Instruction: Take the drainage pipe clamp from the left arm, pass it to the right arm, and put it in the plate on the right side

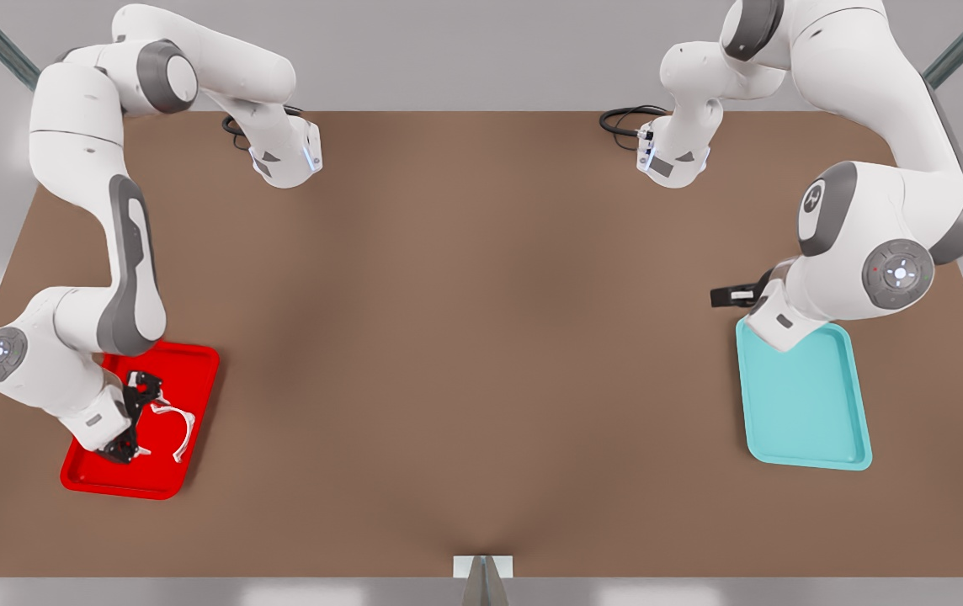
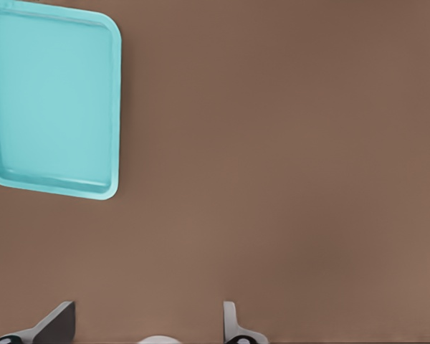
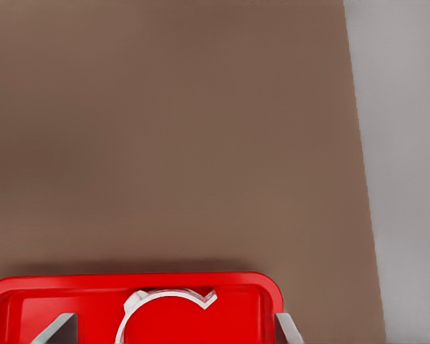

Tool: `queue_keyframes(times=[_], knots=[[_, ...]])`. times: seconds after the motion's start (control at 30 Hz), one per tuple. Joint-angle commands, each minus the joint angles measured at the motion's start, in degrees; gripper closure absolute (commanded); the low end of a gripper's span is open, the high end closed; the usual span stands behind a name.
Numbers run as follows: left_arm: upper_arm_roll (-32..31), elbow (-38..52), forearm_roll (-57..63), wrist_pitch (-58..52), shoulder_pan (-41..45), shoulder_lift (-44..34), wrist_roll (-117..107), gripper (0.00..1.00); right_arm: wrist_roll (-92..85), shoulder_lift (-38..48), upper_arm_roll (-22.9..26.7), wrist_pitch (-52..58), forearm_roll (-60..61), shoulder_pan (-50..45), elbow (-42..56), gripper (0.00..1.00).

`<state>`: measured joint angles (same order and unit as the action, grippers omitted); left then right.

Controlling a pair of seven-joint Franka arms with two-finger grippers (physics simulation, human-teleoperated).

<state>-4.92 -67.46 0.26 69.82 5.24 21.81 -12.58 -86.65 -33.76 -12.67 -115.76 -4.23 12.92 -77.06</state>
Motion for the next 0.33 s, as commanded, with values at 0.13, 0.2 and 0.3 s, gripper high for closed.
queue_keyframes(times=[0.13,0.2,0.3], knots=[[-0.1,0.1,-0.6,-2.9,0.1,0.0,8.5,0.0,79.1,9.8,0.0,45.2,-6.3,-17.2,11.1,0.0],[-0.2,0.1,-0.6,-2.8,0.5,-0.1,8.4,0.0,78.9,13.7,0.1,43.5,-4.5,-14.6,6.5,0.0],[-0.1,0.1,-0.6,-2.8,0.2,0.0,8.5,0.0,80.4,19.3,0.4,42.8,-4.0,-14.0,3.6,0.0]])
